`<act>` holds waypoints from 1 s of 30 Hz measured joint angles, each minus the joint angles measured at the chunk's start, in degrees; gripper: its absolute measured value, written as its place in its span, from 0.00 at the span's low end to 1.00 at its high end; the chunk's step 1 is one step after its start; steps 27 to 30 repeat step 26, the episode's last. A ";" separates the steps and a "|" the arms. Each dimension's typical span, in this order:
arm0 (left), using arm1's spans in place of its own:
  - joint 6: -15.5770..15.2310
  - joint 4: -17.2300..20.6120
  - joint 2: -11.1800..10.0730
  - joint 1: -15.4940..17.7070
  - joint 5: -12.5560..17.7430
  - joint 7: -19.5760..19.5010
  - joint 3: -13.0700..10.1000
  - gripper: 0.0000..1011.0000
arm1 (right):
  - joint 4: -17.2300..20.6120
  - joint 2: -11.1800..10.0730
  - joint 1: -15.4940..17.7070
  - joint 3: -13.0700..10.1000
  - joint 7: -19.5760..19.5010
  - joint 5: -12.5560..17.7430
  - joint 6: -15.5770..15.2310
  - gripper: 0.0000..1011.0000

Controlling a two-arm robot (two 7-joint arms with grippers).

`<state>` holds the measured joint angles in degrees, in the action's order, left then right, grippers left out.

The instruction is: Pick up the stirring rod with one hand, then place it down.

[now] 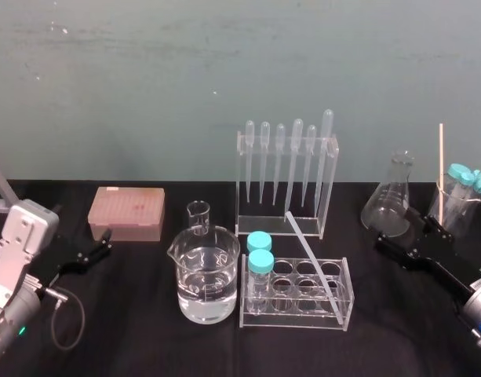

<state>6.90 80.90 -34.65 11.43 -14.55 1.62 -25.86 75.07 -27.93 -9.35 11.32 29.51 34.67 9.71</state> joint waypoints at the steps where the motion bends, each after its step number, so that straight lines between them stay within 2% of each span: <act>1: 0.00 0.00 0.00 0.00 0.00 0.00 0.00 0.99 | 0.00 0.01 -0.01 -0.01 0.02 0.01 0.05 0.99; 30: 0.00 0.00 0.00 0.00 0.00 0.00 0.00 0.99 | -0.02 0.05 -0.10 -0.06 0.15 0.09 0.53 0.99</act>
